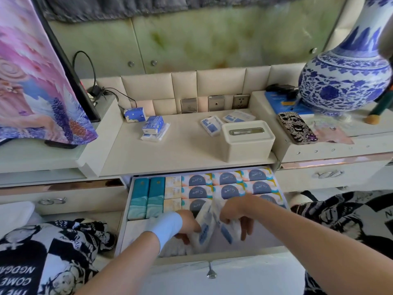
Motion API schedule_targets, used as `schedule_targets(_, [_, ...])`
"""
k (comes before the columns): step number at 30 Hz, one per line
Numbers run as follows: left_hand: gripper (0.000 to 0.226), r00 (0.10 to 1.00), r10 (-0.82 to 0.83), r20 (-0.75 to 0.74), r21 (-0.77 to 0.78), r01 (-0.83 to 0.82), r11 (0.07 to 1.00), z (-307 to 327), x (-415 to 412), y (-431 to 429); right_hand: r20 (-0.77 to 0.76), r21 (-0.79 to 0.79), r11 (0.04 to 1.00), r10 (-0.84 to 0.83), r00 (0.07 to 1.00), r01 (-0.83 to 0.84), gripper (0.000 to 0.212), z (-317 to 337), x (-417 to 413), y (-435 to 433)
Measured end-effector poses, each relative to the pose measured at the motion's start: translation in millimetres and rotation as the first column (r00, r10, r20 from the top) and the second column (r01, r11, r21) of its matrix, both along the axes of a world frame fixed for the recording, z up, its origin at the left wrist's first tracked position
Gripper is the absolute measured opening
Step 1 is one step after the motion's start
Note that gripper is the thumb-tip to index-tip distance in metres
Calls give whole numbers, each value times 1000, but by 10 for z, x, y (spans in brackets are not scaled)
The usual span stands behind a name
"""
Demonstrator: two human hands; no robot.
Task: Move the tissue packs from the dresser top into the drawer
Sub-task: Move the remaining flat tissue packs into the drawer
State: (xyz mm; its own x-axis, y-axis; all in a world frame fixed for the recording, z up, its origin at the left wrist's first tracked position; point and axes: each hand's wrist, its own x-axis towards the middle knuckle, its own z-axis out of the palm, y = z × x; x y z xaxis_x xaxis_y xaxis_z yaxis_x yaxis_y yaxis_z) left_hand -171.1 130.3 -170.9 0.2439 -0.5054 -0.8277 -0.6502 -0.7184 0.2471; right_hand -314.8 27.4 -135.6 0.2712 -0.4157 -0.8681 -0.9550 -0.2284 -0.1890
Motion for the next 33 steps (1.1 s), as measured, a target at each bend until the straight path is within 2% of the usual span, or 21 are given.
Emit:
schedule_targets(5, [53, 963, -251, 98, -13, 253, 967, -72, -139, 99, 47, 53, 997, -52, 998, 50, 51, -370, 157, 196])
schedule_targets(7, [50, 942, -318, 107, 21, 318, 948, -46, -155, 115, 78, 119, 989, -94, 992, 84, 53, -492, 210, 224])
schedule_targets(10, [23, 952, -303, 31, 31, 302, 953, -2, -74, 98, 112, 229, 970, -112, 987, 83, 54, -589, 268, 254])
schedule_targets(12, [21, 959, -268, 94, -55, 274, 960, 37, 49, 61, 138, 236, 970, -86, 987, 51, 56, -610, 299, 237])
schedule_targets(13, [20, 952, -255, 170, -117, 277, 954, 37, 127, 45, 150, 237, 970, -85, 985, 48, 55, -622, 313, 221])
schedule_targets(15, [26, 915, -221, 336, -249, 313, 917, 1, 273, 47, 161, 251, 967, -85, 983, 43, 51, -660, 325, 203])
schedule_targets(17, [32, 899, -196, 392, -335, 337, 880, -77, 372, 88, 180, 255, 967, -66, 981, 19, 50, -714, 332, 231])
schedule_targets(19, [47, 877, -236, 417, -360, 398, 844, -143, 397, 119, 239, 258, 966, -62, 969, -2, 53, -757, 349, 302])
schedule_targets(22, [82, 814, -373, 445, -306, 530, 791, -228, 350, 163, 269, 282, 959, -46, 962, -33, 57, -751, 390, 345])
schedule_targets(25, [106, 741, -487, 463, -173, 614, 770, -315, 350, 222, 221, 222, 973, -107, 969, 57, 52, -684, 428, 234])
schedule_targets(28, [108, 752, -475, 456, -177, 600, 780, -354, 379, 240, 244, 177, 970, -210, 947, 170, 40, -682, 435, 115])
schedule_targets(30, [105, 788, -438, 433, -221, 564, 796, -350, 398, 228, 244, 257, 944, -272, 931, 209, 34, -693, 437, 145])
schedule_targets(33, [92, 828, -357, 431, -276, 498, 822, -339, 433, 264, 254, 375, 905, -308, 917, 200, 38, -721, 436, 237])
